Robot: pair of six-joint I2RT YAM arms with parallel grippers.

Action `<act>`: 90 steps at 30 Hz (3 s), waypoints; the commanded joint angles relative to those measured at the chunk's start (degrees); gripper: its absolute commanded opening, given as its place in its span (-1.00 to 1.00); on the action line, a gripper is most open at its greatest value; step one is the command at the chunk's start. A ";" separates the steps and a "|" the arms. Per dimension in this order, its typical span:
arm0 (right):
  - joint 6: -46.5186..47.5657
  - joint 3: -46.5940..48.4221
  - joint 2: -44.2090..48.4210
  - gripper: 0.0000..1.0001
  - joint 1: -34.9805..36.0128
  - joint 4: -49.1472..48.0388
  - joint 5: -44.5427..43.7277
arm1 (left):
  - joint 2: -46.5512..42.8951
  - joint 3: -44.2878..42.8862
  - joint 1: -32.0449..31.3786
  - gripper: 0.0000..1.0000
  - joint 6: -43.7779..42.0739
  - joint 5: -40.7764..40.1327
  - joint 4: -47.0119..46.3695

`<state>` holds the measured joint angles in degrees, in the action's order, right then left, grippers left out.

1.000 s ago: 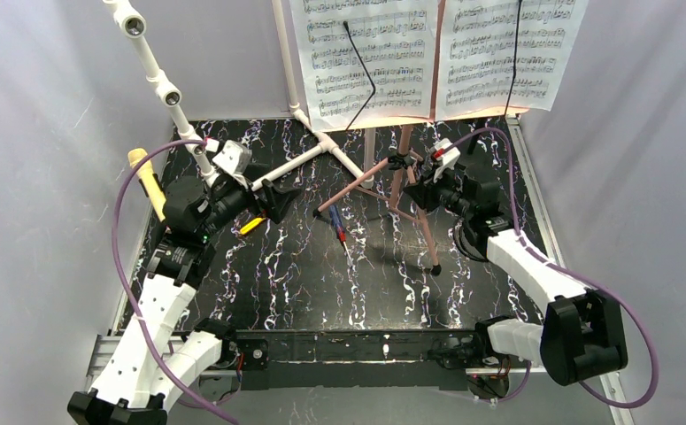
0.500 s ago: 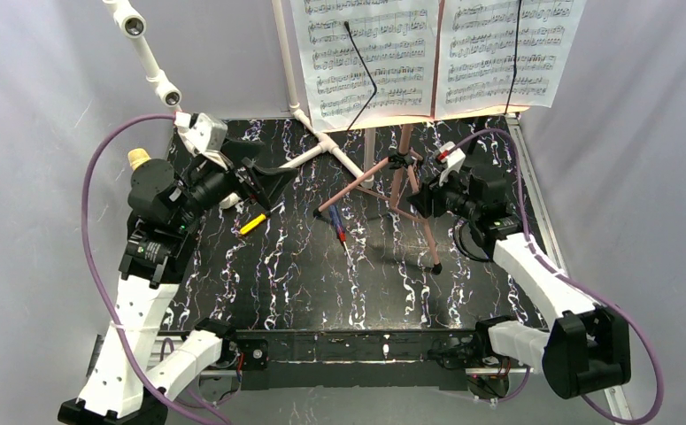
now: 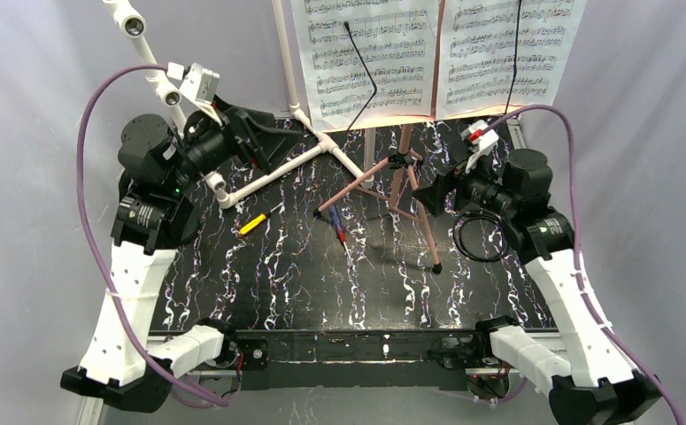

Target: Pack up the instrument practice props

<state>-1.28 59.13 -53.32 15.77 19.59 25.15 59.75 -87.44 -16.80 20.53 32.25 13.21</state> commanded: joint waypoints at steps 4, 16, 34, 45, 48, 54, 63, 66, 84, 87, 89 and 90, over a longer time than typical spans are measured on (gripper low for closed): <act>-2.59 11.52 5.18 0.97 -0.15 10.85 9.06 | 6.45 -8.51 -0.43 0.91 7.03 2.01 0.85; -9.36 23.96 0.11 0.96 -0.18 1.45 23.63 | 10.92 -15.26 -1.42 0.79 8.07 2.12 0.82; -27.33 38.56 -14.70 0.68 0.44 -16.79 16.08 | 15.90 -19.41 -2.43 0.57 8.37 -1.10 0.85; -27.29 49.04 -24.09 0.50 9.77 -17.17 8.10 | 16.72 -23.19 -2.73 0.45 8.13 -1.39 0.35; -24.57 51.68 -26.04 0.45 12.99 -14.59 5.36 | 17.59 -24.86 -2.78 0.39 8.06 -1.23 0.43; -20.41 53.73 -27.85 0.38 15.69 -11.38 0.02 | 19.51 -26.74 -2.79 0.34 7.44 -2.18 0.83; -18.10 55.75 -30.16 0.29 16.59 -9.62 -1.68 | 21.53 -27.56 -2.72 0.30 7.34 -2.56 0.79; -18.23 55.91 -31.15 0.20 17.47 -10.10 -1.35 | 21.51 -27.34 -2.72 0.28 7.33 -2.08 0.68; -18.50 56.10 -33.24 -0.31 18.99 -11.24 -1.22 | 19.71 -25.32 -2.77 0.05 7.69 -1.05 -2.21; -18.55 56.01 -33.41 -0.31 19.07 -11.32 -1.29 | 19.66 -25.56 -2.73 -0.02 8.29 -0.11 -2.49; -18.50 55.85 -33.44 -0.32 19.13 -11.33 -1.34 | 19.35 -25.29 -2.80 -0.04 8.91 0.79 -3.12; -18.49 55.83 -33.50 -0.32 19.12 -11.41 -1.37 | 19.09 -25.01 -2.76 -0.04 9.13 1.02 -3.56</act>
<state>-19.62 112.84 -86.43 34.26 10.50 23.90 81.43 -112.95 -19.27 28.64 30.83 12.40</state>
